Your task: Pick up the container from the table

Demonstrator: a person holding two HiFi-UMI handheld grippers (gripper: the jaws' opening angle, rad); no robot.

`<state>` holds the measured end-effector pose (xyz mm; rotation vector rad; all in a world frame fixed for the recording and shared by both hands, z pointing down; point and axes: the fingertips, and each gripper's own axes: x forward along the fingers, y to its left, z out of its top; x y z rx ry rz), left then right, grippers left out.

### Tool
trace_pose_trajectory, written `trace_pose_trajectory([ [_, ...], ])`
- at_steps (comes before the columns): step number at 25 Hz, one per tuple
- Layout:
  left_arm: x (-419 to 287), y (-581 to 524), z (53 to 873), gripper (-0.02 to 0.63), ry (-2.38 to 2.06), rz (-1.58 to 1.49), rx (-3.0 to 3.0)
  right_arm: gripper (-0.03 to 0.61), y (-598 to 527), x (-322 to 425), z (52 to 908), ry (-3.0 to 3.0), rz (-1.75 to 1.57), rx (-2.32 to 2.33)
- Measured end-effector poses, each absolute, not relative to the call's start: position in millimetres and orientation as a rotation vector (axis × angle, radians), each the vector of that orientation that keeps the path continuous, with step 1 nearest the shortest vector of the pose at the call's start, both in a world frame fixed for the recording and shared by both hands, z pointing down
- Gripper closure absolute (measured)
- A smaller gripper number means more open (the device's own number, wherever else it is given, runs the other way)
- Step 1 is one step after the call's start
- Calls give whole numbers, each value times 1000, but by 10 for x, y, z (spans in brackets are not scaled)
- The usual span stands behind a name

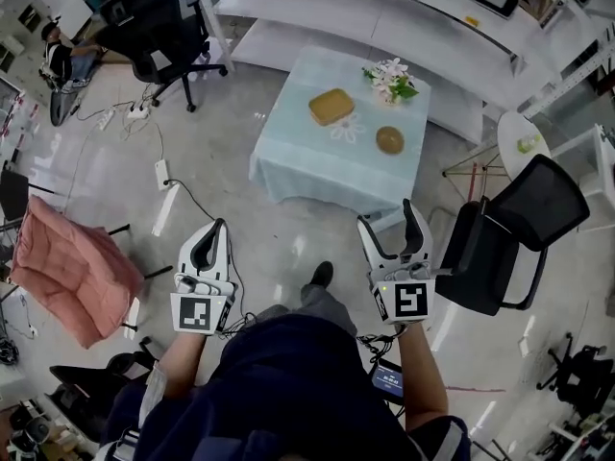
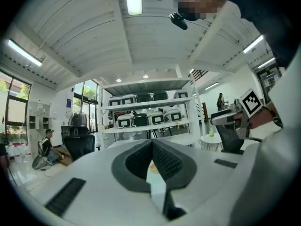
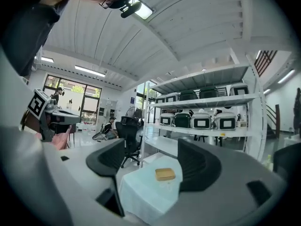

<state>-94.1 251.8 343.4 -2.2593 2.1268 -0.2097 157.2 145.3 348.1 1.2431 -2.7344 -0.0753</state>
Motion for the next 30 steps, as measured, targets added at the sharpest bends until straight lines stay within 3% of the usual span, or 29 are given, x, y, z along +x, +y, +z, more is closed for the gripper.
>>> trace_pose_trajectory([
  [30,-2360,-381,3662,612,1913,-243,-2411,261,-1793,422,5219,-2343,223,1386],
])
